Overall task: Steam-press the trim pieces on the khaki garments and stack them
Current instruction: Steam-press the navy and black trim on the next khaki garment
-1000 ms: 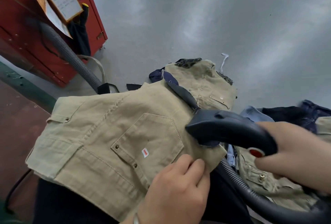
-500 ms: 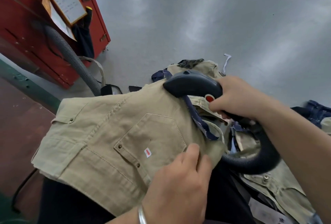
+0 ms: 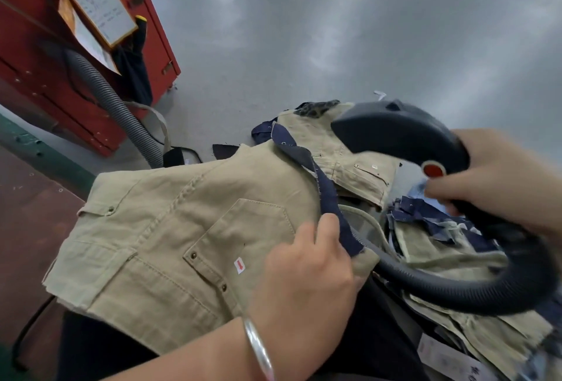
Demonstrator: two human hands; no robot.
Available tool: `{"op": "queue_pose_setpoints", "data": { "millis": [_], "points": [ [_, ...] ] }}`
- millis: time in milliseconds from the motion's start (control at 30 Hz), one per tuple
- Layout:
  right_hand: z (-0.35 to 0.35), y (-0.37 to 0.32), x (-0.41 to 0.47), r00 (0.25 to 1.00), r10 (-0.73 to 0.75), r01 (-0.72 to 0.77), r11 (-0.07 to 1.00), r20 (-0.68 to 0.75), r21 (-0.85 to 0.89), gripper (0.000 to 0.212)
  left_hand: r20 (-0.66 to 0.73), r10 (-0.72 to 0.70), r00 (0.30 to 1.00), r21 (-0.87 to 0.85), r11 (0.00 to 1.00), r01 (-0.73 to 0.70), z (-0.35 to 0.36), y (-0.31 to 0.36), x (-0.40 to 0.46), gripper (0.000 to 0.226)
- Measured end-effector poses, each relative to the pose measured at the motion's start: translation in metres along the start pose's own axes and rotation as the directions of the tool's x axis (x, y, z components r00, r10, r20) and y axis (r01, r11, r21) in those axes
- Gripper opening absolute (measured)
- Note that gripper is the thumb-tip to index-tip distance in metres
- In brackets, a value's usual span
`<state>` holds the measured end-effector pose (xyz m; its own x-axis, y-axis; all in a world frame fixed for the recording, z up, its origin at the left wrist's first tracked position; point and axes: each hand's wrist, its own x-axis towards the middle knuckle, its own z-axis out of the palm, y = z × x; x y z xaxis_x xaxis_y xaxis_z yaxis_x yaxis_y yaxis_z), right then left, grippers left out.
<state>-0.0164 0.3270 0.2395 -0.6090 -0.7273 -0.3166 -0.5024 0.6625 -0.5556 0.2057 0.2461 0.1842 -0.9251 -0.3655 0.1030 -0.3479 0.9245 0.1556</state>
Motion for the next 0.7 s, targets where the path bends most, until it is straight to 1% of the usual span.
{"op": "queue_pose_setpoints", "data": {
  "millis": [67,133,200,267,300,333,400,433,467,500,567,633,700],
  "points": [
    [0.001,0.005,-0.026,0.999,0.012,-0.011,1.0,0.052,-0.014,0.029,-0.061,0.085,0.995,0.057,0.995,-0.081,0.01,0.002,-0.005,0.017],
    [0.004,0.01,-0.047,0.994,0.045,-0.043,0.999,0.095,-0.028,0.031,-0.093,0.182,0.979,0.073,0.982,-0.176,0.019,-0.002,-0.011,0.011],
    [0.008,0.017,-0.062,0.989,0.075,-0.07,0.997,0.128,-0.039,0.04,-0.073,0.218,0.973,0.063,0.975,-0.214,0.024,-0.006,-0.018,0.021],
    [0.013,0.025,-0.071,0.985,0.092,-0.085,0.995,0.145,-0.059,0.044,-0.05,0.232,0.971,0.076,0.971,-0.228,0.026,-0.008,-0.024,0.039],
    [0.016,0.027,-0.073,0.984,0.083,-0.071,0.994,0.155,-0.077,0.045,-0.056,0.228,0.972,0.074,0.972,-0.224,0.025,-0.009,-0.027,0.042],
    [0.019,0.026,-0.074,0.983,0.066,-0.049,0.994,0.174,-0.099,0.045,-0.074,0.224,0.972,0.07,0.973,-0.219,0.024,-0.01,-0.029,0.04],
    [0.028,0.023,-0.073,0.978,0.009,0.007,0.997,0.21,-0.074,0.045,-0.133,0.229,0.964,0.065,0.973,-0.222,0.025,-0.01,-0.033,0.029],
    [0.034,0.023,-0.071,0.974,-0.009,0.022,0.998,0.228,-0.056,0.042,-0.166,0.23,0.959,0.062,0.973,-0.223,0.026,-0.009,-0.033,0.023],
    [0.039,0.022,-0.067,0.971,-0.014,0.027,0.998,0.238,-0.052,0.033,-0.196,0.221,0.955,0.063,0.975,-0.212,0.026,-0.009,-0.034,0.022],
    [0.043,0.022,-0.061,0.97,-0.017,0.029,0.998,0.242,-0.047,0.024,-0.224,0.211,0.951,0.071,0.977,-0.2,0.025,-0.008,-0.034,0.025],
    [0.048,0.017,-0.048,0.969,-0.028,0.027,1.0,0.247,0.009,0.017,-0.271,0.194,0.943,0.096,0.98,-0.174,0.023,-0.006,-0.034,0.03],
    [0.052,0.008,-0.03,0.968,-0.059,0.049,0.998,0.242,0.049,0.013,-0.279,0.169,0.945,0.107,0.984,-0.144,0.02,-0.005,-0.035,0.031],
    [0.056,-0.004,-0.005,0.972,-0.076,0.067,0.997,0.221,0.049,0.015,-0.284,0.155,0.946,0.12,0.985,-0.125,0.02,-0.003,-0.036,0.034]
  ]
}}
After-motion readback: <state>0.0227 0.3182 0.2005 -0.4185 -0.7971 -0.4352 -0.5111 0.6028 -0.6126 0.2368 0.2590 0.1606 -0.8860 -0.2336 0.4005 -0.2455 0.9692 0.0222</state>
